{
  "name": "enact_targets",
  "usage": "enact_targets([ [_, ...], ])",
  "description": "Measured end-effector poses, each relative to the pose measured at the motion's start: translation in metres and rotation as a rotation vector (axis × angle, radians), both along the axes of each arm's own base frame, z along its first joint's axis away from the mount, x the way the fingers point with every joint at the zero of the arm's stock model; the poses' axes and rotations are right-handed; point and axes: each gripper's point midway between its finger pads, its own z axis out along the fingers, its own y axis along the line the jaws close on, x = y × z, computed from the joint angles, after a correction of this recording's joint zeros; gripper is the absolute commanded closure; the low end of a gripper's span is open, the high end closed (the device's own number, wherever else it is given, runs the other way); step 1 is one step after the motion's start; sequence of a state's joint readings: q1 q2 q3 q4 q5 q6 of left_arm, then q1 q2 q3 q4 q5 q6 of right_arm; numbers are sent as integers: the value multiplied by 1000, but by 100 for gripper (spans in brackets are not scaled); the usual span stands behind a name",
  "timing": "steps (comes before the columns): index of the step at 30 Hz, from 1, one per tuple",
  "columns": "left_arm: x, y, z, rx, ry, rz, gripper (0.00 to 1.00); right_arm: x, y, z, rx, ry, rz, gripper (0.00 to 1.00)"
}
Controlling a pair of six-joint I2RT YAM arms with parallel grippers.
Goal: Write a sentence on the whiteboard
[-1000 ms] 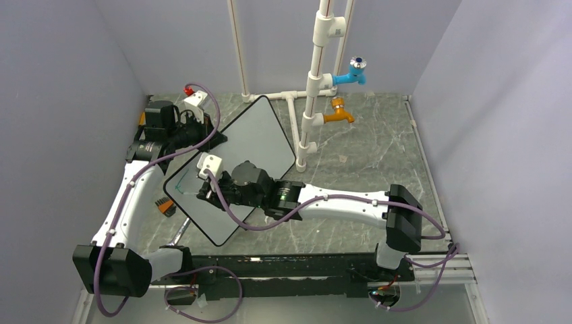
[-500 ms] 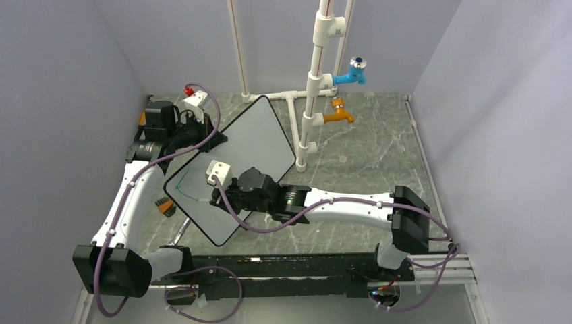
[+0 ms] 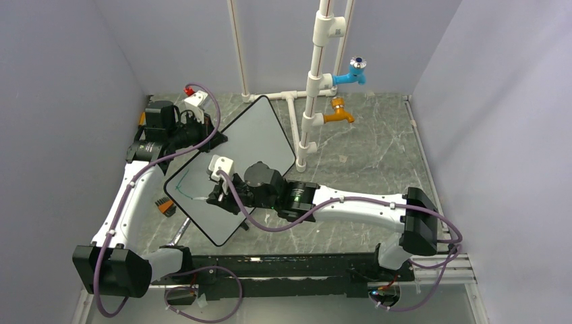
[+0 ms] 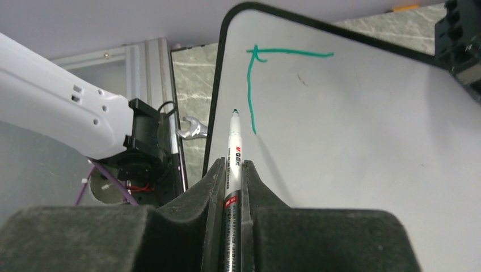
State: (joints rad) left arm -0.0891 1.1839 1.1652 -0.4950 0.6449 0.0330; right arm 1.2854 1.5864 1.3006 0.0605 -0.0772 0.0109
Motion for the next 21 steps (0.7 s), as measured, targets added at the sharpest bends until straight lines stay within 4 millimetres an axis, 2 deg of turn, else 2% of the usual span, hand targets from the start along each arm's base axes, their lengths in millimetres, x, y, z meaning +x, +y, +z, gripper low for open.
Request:
enact_targets([
  [6,0,0,0,0,0,0,100,3,13,11,26,-7,4,100],
  [16,0,0,0,0,0,0,100,7,26,-11,-13,5,3,100],
  [21,0,0,0,0,0,-1,100,10,26,-14,-18,3,-9,100],
])
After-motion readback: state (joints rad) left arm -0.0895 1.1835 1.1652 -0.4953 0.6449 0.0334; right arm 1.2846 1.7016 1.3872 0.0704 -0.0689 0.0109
